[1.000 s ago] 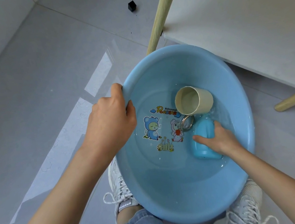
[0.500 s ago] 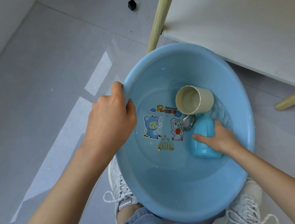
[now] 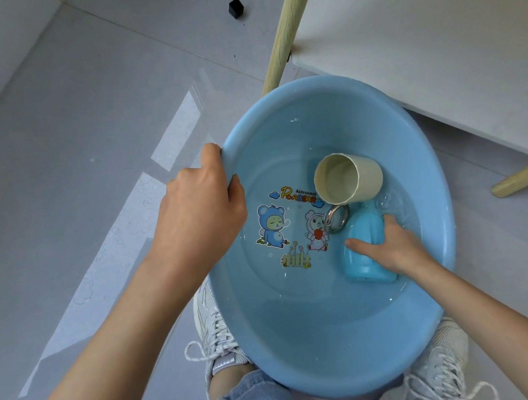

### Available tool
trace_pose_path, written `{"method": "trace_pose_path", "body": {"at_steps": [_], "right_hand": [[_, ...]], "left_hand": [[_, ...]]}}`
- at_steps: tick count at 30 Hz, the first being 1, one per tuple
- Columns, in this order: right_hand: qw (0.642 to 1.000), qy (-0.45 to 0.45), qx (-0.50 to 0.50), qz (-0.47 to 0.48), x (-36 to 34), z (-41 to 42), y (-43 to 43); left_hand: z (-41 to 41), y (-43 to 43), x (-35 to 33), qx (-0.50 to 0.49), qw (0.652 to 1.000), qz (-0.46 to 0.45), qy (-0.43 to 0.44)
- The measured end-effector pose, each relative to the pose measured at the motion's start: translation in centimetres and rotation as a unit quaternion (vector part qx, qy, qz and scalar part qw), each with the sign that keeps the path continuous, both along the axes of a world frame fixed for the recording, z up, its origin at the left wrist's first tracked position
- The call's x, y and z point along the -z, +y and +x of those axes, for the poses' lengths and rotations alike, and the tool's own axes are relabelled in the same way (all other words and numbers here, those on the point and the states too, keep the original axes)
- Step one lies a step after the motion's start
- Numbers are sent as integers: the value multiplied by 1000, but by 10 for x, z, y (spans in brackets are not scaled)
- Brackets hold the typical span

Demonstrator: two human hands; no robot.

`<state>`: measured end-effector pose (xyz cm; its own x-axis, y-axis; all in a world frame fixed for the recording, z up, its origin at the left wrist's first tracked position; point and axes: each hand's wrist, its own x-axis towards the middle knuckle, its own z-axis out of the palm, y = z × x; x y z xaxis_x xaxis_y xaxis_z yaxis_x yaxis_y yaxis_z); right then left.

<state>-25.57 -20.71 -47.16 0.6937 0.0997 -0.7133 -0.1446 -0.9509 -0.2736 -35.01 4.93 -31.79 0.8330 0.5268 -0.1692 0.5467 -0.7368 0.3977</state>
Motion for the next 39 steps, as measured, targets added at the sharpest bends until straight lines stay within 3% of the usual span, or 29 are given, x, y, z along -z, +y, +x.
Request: {"method": "trace_pose_path", "body": {"at_steps": [18, 29, 39], "right_hand": [[999, -20, 33, 6, -4, -10, 2], [981, -135, 109, 83, -17, -34, 8], [955, -199, 148, 161, -38, -37, -6]], "left_hand": [[0, 7, 10, 6, 1000, 14, -25], [8, 35, 49, -28, 994, -34, -98], [23, 52, 73, -79, 988, -116, -66]]}}
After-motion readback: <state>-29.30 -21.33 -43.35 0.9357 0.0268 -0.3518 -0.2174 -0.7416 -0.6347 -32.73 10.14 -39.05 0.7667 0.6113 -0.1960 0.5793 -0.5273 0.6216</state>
